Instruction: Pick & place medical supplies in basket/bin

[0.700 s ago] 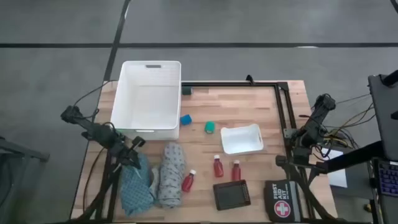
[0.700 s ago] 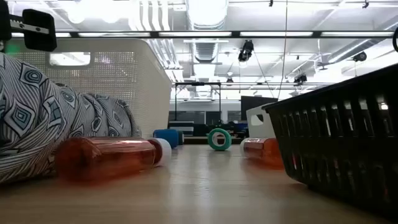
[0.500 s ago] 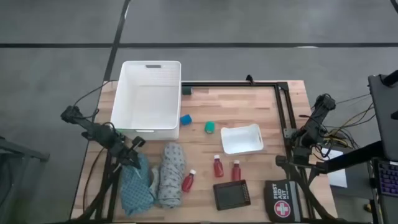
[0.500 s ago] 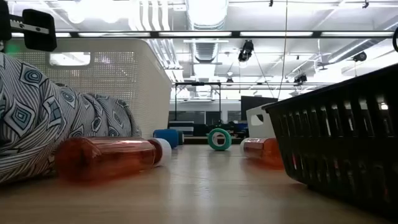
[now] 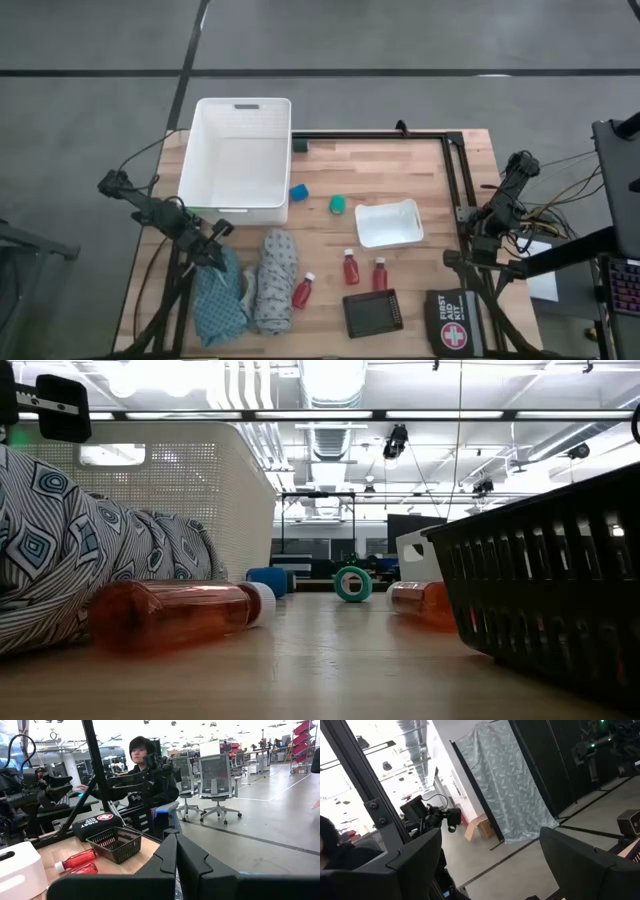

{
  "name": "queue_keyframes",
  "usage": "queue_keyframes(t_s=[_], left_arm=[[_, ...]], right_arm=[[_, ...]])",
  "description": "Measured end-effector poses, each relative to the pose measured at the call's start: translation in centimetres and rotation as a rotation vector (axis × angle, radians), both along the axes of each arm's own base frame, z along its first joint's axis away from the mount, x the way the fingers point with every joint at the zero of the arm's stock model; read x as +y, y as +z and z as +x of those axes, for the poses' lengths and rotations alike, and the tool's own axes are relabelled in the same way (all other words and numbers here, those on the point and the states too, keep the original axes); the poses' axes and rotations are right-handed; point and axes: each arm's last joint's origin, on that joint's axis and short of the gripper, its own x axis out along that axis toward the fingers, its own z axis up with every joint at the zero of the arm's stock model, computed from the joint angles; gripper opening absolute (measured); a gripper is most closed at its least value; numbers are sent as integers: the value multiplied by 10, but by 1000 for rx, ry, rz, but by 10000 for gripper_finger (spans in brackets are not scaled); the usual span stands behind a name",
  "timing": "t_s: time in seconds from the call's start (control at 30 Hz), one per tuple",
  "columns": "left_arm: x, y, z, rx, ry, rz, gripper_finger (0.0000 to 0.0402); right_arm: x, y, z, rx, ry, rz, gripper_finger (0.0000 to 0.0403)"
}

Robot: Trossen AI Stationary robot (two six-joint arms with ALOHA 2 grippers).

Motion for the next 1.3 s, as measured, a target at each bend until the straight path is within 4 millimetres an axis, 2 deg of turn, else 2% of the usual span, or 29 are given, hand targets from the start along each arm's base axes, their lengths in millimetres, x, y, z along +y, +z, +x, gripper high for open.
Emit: queue_keyframes(t_s=[1.13,1.3], left_arm=[[0,0,0,0,0,0,6],[0,0,0,0,0,0,6]], right_arm=[[0,0,0,0,-3,1,331],[-2,2,4,-32,-159,12,331]])
